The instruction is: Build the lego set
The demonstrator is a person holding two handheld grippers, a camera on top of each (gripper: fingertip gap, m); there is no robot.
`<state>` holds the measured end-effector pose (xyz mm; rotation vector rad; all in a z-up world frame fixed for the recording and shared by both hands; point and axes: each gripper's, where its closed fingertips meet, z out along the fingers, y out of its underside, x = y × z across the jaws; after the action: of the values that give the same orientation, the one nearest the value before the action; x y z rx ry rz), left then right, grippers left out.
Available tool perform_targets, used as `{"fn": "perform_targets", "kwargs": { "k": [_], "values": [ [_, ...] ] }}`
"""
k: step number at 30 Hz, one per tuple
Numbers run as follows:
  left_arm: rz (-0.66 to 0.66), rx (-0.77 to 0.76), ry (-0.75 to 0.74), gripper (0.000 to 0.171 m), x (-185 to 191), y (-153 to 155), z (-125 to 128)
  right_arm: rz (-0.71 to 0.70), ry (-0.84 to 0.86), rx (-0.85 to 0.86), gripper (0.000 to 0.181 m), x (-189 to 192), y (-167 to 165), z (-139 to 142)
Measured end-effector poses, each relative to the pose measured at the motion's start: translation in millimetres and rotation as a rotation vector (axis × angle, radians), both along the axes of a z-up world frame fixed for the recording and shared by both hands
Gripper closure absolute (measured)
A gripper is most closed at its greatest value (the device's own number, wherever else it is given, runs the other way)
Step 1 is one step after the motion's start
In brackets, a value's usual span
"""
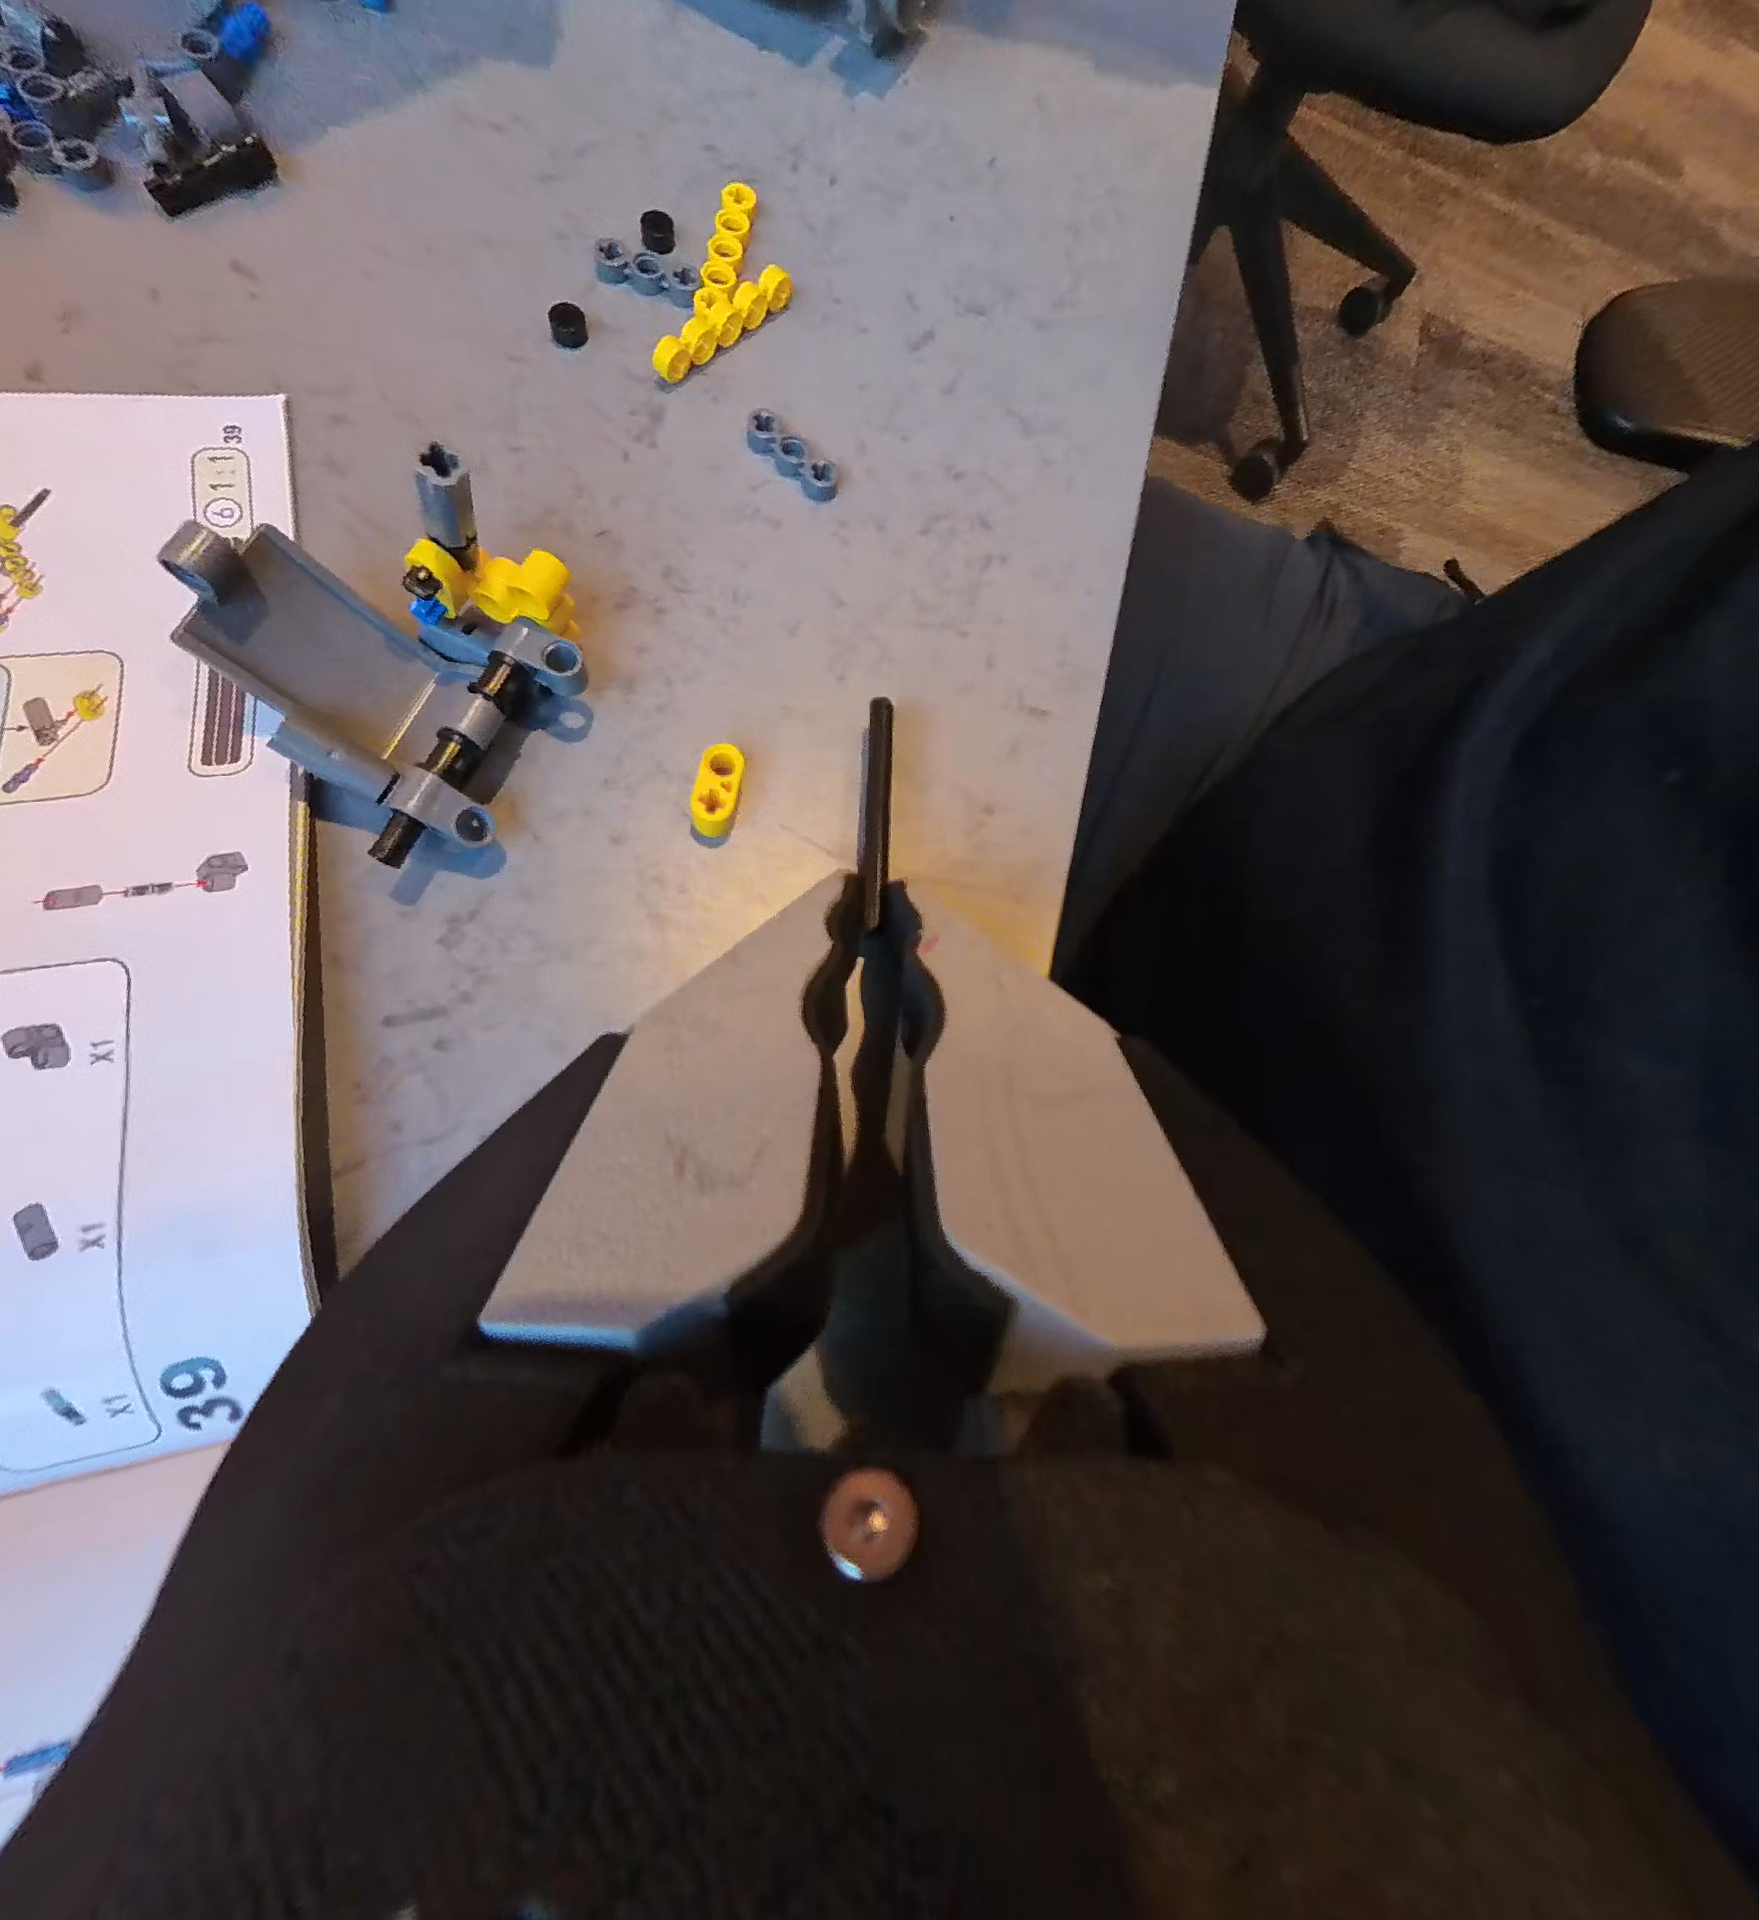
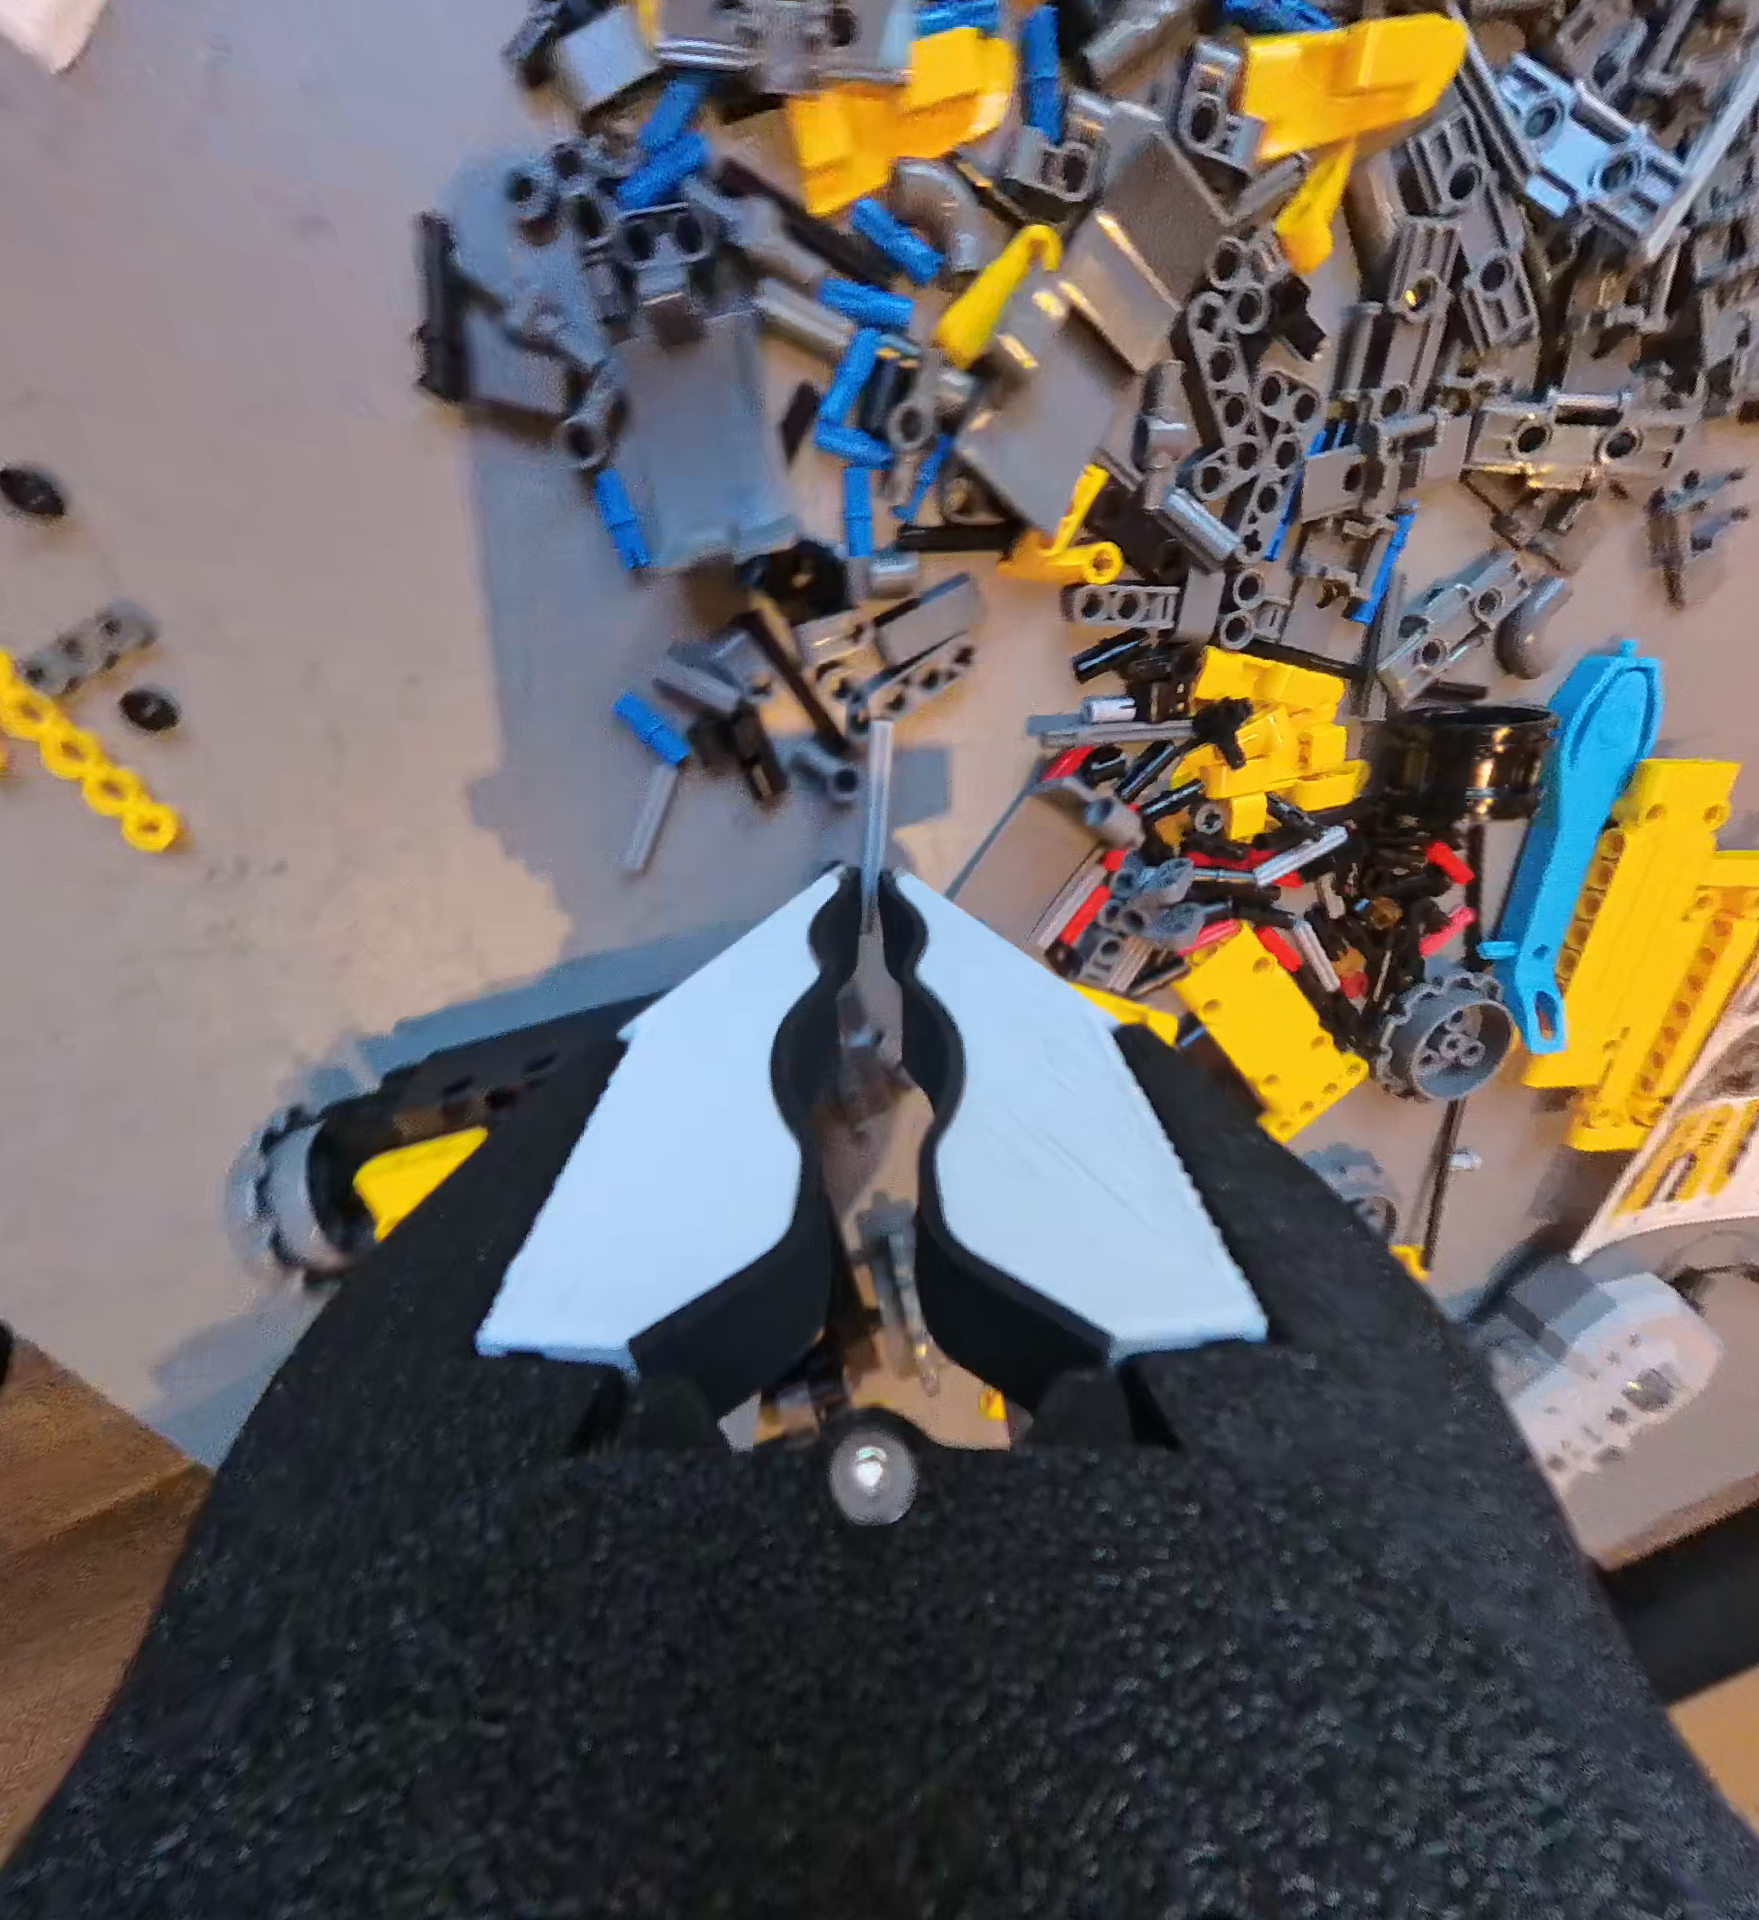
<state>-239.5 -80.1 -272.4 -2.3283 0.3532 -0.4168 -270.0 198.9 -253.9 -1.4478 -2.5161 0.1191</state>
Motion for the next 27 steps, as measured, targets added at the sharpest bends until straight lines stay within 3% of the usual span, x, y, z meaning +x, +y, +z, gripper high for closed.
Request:
{"fn": "perform_targets", "kwargs": {
  "k": [3, 7, 11, 16, 23, 27],
  "values": [
    [-0.005, -0.002, -0.006, 0.168, 3, 4, 0, 0.087, 0.035, 0.032, 0.178, 14, -16, 15],
    [-0.029, 0.000, 0.001, 0.168, 10, 15, 0, 0.372, 0.113, -0.048, 0.178, 36, -92, 24],
    [-0.058, -0.001, 0.001, 0.168, 17, 25, 0, 0.613, 0.121, -0.077, 0.178, 60, -167, 5],
    [-0.048, -0.011, -0.020, 0.168, 22, 32, 0, 0.698, 0.120, -0.112, 0.178, 71, -208, -12],
    [-0.026, -0.003, 0.001, 0.168, 25, 33, -1, 0.708, 0.179, -0.150, 0.178, 67, -224, -8],
    [-0.024, -0.001, 0.000, 0.168, 23, 23, -1, 0.596, 0.242, -0.016, 0.178, 33, -160, 23]
  ]
}}
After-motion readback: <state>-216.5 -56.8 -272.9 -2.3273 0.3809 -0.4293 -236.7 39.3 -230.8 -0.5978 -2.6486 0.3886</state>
